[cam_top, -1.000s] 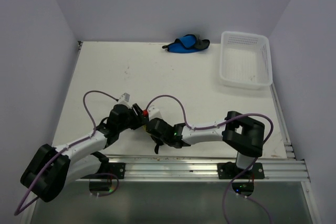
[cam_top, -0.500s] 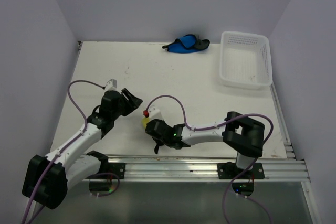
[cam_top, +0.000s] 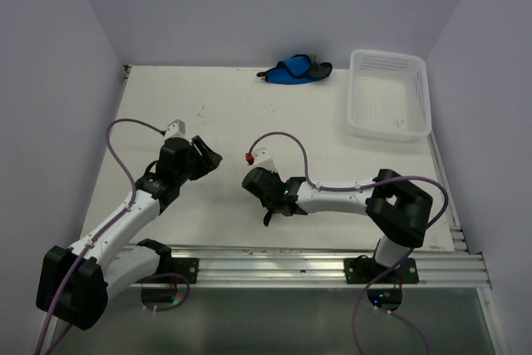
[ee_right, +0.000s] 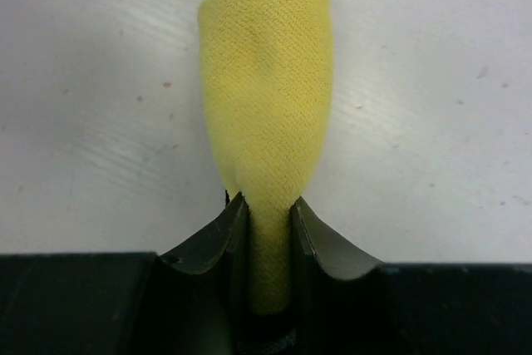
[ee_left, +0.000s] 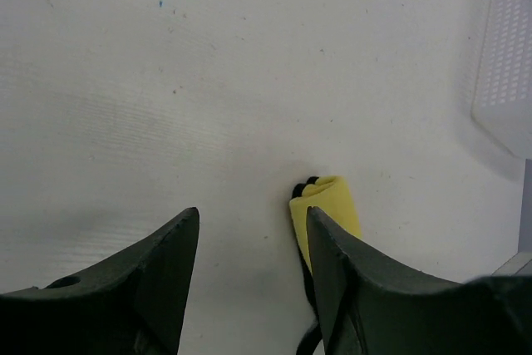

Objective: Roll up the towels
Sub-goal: Place the rolled towel into the container

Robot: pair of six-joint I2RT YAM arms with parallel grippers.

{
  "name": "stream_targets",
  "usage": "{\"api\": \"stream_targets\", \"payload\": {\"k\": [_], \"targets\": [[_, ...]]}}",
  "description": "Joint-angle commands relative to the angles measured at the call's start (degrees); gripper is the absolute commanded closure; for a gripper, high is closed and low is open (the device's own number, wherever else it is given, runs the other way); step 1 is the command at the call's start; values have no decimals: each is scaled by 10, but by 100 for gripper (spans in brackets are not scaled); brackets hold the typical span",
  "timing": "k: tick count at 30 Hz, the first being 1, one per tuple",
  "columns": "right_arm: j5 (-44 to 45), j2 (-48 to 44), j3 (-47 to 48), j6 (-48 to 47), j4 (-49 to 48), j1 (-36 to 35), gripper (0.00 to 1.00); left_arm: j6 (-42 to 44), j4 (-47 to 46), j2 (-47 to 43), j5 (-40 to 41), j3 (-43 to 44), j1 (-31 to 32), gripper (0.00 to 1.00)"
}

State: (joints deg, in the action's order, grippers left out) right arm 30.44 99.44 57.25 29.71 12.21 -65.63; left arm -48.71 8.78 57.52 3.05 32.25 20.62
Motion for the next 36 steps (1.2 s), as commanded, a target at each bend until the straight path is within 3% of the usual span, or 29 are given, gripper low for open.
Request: {"api": "stream_targets", "payload": {"k": [1, 13, 23, 28, 36], "targets": [[-4, -50, 1, -21, 26, 47, 100, 27, 7, 8, 8, 32, -6, 41], [-45, -96, 37, -102, 35, 208, 100, 55, 25, 18, 8, 55, -7, 40], [-108, -91, 189, -134, 53, 404, 100, 109, 23, 31, -2, 114, -9, 37], [-131, -57, 260, -128, 55, 484, 100, 148, 41, 80, 1, 182, -10, 35], [-110, -9, 269, -130, -42, 560, 100, 172, 23, 144, -15, 207, -18, 35]]}}
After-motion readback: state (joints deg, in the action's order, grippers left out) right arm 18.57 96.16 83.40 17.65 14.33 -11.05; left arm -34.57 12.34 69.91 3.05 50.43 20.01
